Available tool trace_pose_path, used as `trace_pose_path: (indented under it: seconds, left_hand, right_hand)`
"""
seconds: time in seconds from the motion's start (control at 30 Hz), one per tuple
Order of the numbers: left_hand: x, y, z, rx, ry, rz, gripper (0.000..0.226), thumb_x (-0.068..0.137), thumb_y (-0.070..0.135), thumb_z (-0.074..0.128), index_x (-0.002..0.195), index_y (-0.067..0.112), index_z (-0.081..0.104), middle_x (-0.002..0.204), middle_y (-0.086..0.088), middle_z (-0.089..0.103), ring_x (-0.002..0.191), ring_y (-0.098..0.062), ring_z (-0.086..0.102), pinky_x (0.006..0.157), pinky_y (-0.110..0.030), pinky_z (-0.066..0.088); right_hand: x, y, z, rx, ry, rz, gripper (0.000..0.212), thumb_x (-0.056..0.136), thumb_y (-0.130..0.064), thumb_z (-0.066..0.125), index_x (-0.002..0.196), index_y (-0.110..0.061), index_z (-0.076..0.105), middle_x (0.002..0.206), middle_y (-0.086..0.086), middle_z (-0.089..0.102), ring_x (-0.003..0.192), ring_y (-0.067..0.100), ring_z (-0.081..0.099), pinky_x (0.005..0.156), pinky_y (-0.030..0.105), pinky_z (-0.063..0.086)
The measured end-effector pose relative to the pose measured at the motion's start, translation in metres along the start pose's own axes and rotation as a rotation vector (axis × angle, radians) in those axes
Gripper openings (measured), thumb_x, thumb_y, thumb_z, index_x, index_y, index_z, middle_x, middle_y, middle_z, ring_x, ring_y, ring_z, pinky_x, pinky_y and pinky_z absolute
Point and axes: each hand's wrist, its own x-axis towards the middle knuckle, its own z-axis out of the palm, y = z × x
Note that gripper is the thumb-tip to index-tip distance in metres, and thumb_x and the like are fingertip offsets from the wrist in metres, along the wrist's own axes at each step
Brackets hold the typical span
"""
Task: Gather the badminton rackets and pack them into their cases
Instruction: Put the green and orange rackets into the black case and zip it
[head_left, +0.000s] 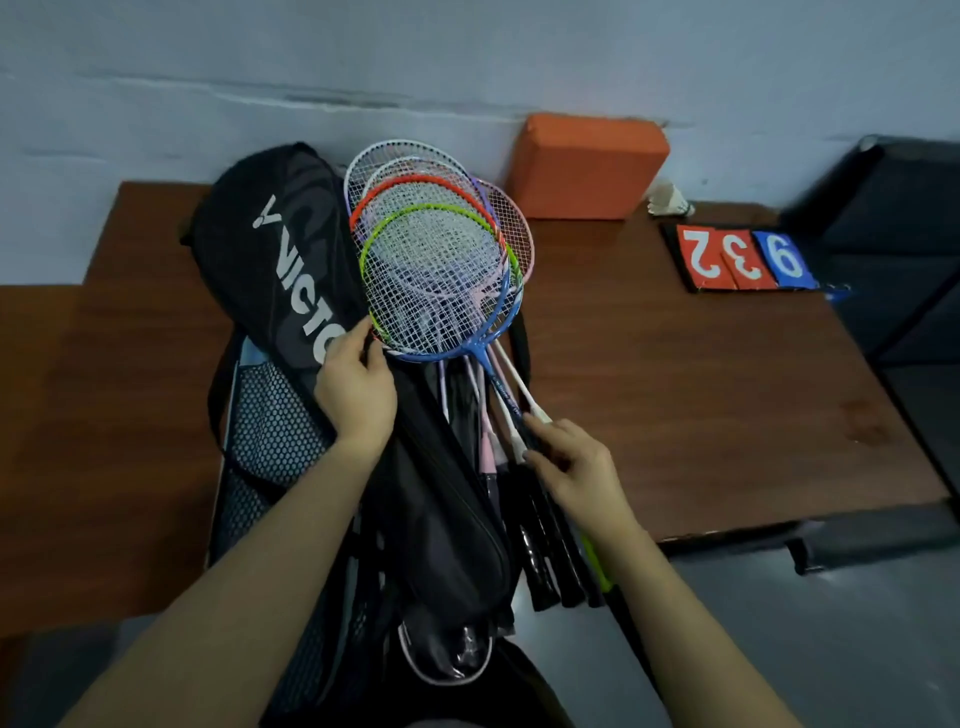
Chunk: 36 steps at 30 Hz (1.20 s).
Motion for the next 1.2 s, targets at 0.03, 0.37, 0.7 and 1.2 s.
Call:
trace_pose_path:
  seconds: [0.03,0.37,0.7,1.2]
  left_hand:
    - [0.0,-0.001,0.001,-0.025,-0.005,-0.004,0.033,0.092,0.015,0.051,0.124,0.016,0.058,0.118,-0.004,0.061,0.1,-0.019,0.06,0.092,-0.03,0.044]
    - [0.002,-0.008,0.001,-0.079,-0.059,0.013,0.034,0.09,0.014,0.055,0.124,0.014,0.057,0.104,0.009,0.055,0.091,-0.006,0.054,0.083,-0.016,0.041]
    - [-0.006,-0.021,-0.001,-0.015,-0.17,0.114,0.038,0.09,0.008,0.055,0.128,0.01,0.054,0.118,-0.005,0.059,0.099,-0.01,0.055,0.089,-0.012,0.039]
    - [-0.006,-0.028,-0.028,-0.084,-0.199,0.234,0.036,0.089,0.0,0.053,0.124,0.001,0.055,0.114,0.001,0.057,0.107,-0.004,0.051,0.096,-0.008,0.036]
  right_hand:
    - [-0.001,-0.001,0.0,0.056,-0.024,0.05,0.044,0.081,0.005,0.065,0.122,-0.009,0.061,0.083,-0.019,0.055,0.075,-0.009,0.054,0.074,0.004,0.037]
    - [0.0,-0.002,0.004,0.484,-0.083,0.342,0.042,0.077,0.01,0.066,0.104,-0.022,0.068,0.055,-0.01,0.052,0.053,0.007,0.046,0.063,0.02,0.041]
    - [0.004,-0.011,0.013,0.688,-0.243,0.455,0.041,0.079,0.009,0.063,0.115,-0.011,0.065,0.09,-0.002,0.072,0.058,0.015,0.061,0.073,0.026,0.052]
    - [0.022,-0.034,0.043,0.659,-0.286,0.451,0.039,0.081,0.015,0.056,0.116,-0.001,0.063,0.066,-0.01,0.065,0.05,0.008,0.057,0.058,0.019,0.046]
